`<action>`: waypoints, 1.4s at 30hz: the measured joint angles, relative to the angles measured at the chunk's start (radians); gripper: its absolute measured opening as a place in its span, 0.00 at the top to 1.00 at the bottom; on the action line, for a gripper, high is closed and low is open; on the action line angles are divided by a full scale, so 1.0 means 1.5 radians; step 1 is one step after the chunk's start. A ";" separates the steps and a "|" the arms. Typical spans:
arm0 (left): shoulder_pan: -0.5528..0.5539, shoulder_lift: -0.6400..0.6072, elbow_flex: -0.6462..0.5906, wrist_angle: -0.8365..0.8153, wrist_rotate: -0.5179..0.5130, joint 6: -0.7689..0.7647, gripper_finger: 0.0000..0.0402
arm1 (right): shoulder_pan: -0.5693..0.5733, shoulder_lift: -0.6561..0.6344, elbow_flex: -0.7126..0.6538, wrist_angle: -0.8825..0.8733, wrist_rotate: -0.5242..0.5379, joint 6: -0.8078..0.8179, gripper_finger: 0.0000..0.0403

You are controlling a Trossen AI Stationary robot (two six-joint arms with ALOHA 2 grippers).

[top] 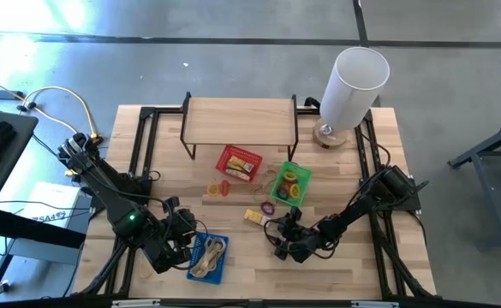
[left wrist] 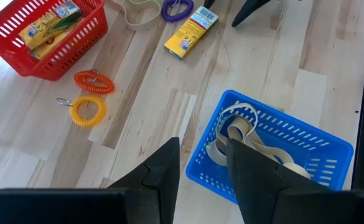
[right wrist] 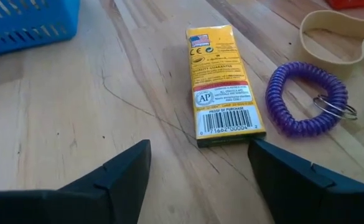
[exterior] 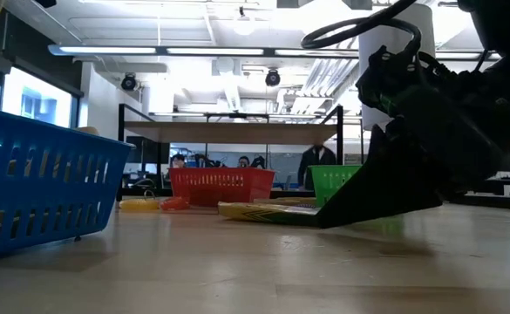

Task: Pick & Place Office Desk Supplies
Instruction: Put the yellow crayon box into the red bin

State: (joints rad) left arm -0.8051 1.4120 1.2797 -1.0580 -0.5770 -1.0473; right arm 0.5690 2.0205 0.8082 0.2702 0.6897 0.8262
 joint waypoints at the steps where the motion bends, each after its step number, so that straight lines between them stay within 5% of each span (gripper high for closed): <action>1: 0.000 0.000 0.000 0.000 0.000 0.000 0.69 | 0.000 0.000 0.000 -0.005 0.001 0.000 0.35; 26: 0.000 0.000 0.000 0.003 -0.001 0.000 0.69 | -0.012 0.000 0.001 -0.037 0.045 -0.035 0.35; 42: 0.000 0.000 0.000 0.006 -0.004 0.000 0.69 | -0.063 0.003 -0.003 0.047 -0.001 -0.150 0.35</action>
State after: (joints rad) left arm -0.8051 1.4120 1.2797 -1.0492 -0.5836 -1.0470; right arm 0.4738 2.0251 0.8036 0.3403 0.6877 0.6018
